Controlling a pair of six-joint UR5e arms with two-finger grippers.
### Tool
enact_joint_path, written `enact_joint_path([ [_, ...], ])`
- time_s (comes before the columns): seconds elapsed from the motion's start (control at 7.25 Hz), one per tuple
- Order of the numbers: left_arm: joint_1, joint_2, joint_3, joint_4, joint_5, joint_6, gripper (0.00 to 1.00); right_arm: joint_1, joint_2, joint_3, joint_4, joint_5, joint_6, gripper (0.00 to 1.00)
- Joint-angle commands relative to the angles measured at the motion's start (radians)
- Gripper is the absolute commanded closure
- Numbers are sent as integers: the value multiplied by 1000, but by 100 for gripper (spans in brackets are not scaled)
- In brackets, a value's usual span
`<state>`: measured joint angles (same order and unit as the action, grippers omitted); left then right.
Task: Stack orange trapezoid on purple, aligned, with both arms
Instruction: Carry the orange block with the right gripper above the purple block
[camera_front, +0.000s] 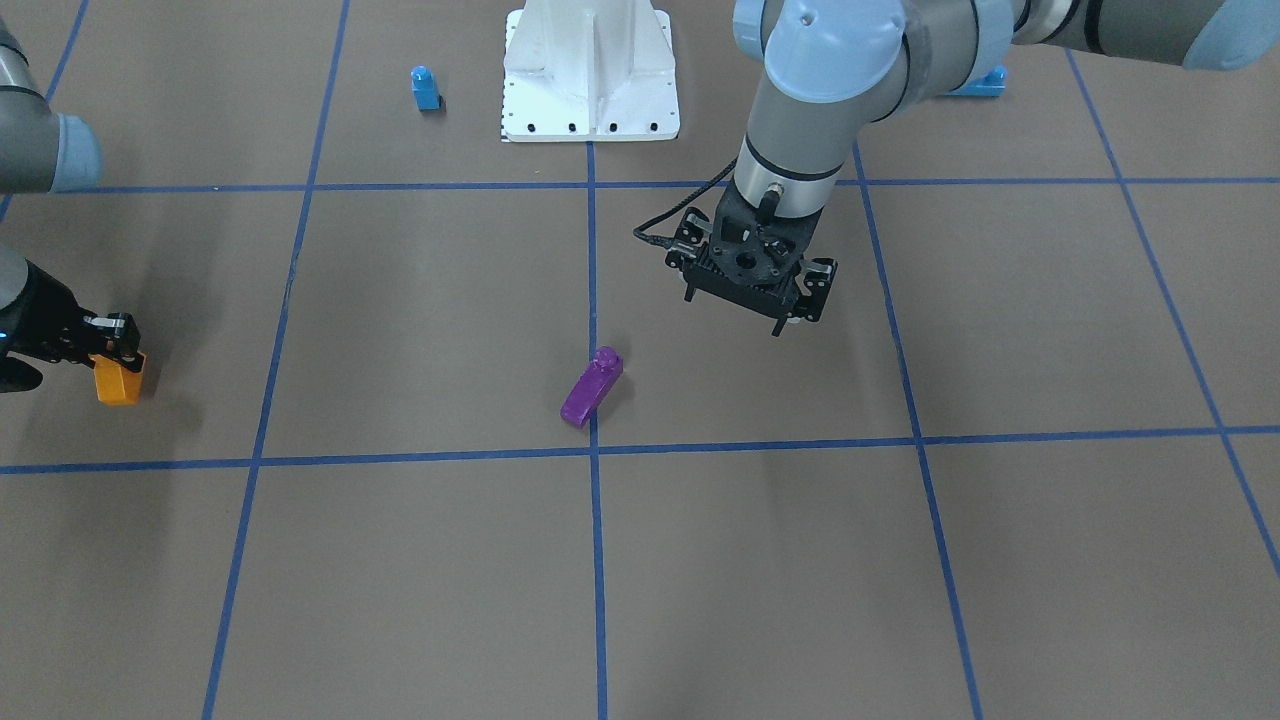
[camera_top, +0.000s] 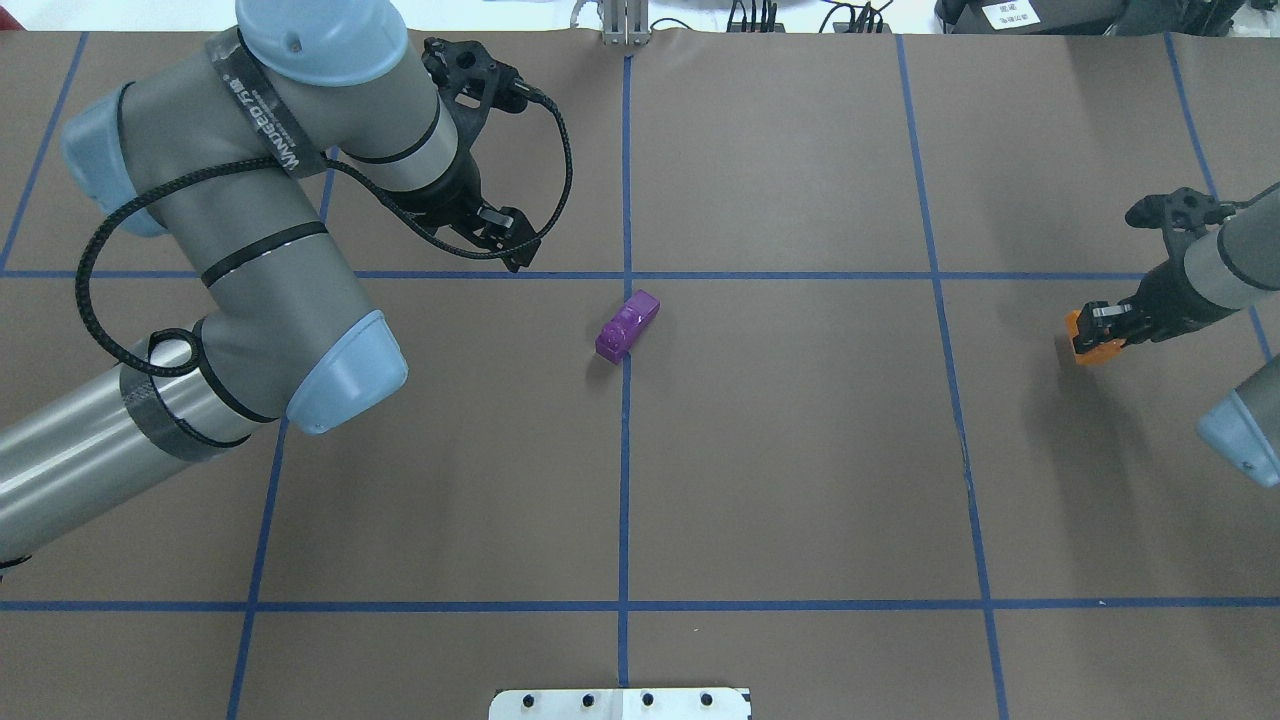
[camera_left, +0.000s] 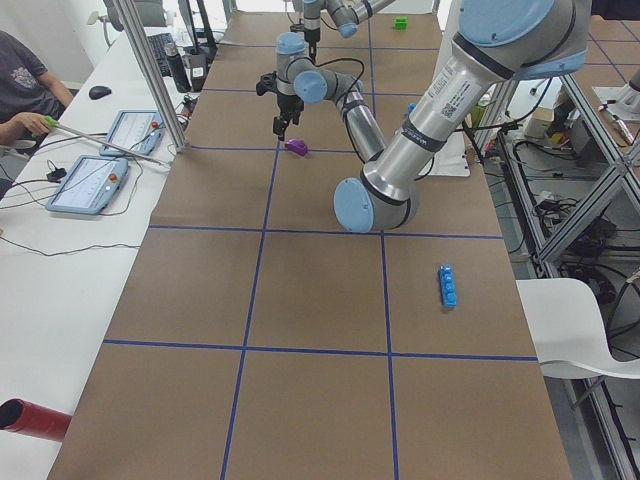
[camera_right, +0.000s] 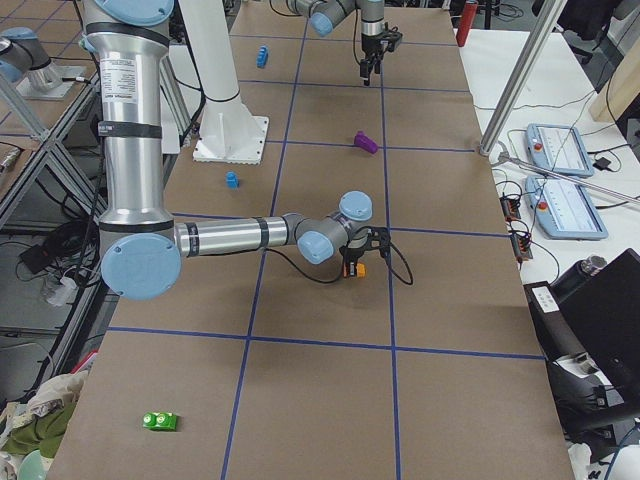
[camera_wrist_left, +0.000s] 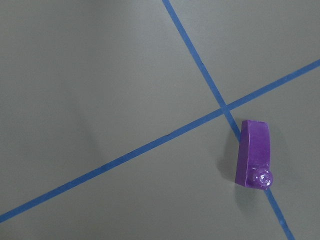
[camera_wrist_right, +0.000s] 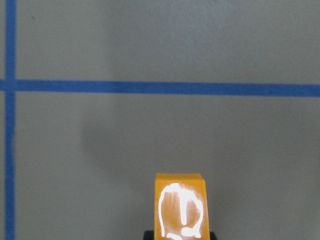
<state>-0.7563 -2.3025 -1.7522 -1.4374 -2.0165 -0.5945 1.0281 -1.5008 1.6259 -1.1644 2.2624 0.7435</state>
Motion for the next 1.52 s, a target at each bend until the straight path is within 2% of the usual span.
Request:
enact_joint_path([
  [0.0,-2,29,-24,2,1,4,0,33,133,77,-206,42,16,100],
  [0.14,-9,41,-24,2,1,5,0,30,249,75,-313,43,78,100],
  [0.41,-43,90,-39,3,-2,59,0,-64,481,48,-453,40,353,100],
  [0.55,-79,127,-44,5,-5,111,0,-122,598,-8,-471,26,485,100],
  [0.83,-182,222,-47,5,-83,238,0,-251,791,-139,-472,-88,824,100],
  [1.1,-276,335,-61,5,-99,405,0,-366,891,-207,-469,-217,1059,100],
  [1.24,-303,365,-59,5,-102,461,0,-406,896,-208,-460,-271,1103,100],
  [1.38,-319,376,-59,5,-114,478,0,-424,896,-210,-459,-279,1135,100],
])
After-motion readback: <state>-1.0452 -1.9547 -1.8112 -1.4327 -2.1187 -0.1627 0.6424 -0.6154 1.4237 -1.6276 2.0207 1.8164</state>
